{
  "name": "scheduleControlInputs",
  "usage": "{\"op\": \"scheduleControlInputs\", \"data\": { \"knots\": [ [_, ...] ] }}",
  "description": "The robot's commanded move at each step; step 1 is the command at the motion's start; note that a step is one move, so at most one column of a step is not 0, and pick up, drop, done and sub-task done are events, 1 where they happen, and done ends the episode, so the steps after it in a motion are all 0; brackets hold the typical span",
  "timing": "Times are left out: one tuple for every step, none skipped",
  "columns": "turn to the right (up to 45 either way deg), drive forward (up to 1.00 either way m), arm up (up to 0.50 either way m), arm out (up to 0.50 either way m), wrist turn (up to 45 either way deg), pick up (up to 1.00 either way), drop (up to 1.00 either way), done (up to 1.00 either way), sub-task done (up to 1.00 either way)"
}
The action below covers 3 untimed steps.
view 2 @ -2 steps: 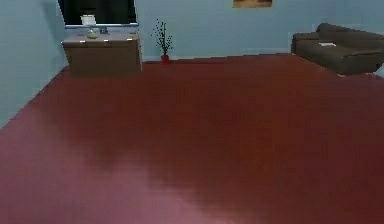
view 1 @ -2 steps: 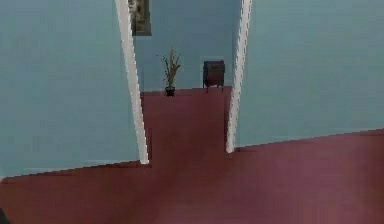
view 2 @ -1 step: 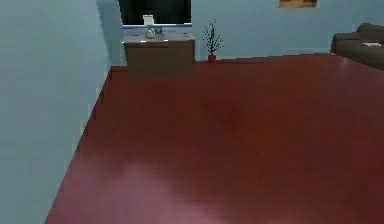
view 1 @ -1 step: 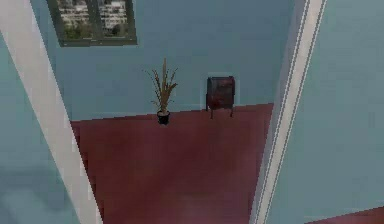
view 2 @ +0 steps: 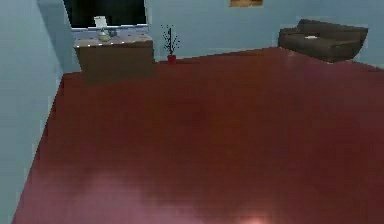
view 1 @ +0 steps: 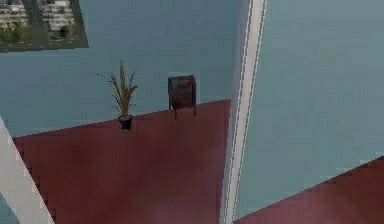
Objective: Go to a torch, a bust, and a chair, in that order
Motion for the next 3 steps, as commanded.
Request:
{"op": "scheduleControlInputs", "data": {
  "knots": [
    [0.0,0.20,0.00,0.00,0.0,0.00,0.00,0.00,0.00],
    [-18.0,0.00,0.00,0.00,0.0,0.00,0.00,0.00,0.00],
    [0.0,0.45,0.00,0.00,0.0,0.00,0.00,0.00,0.00]
  ]
}}
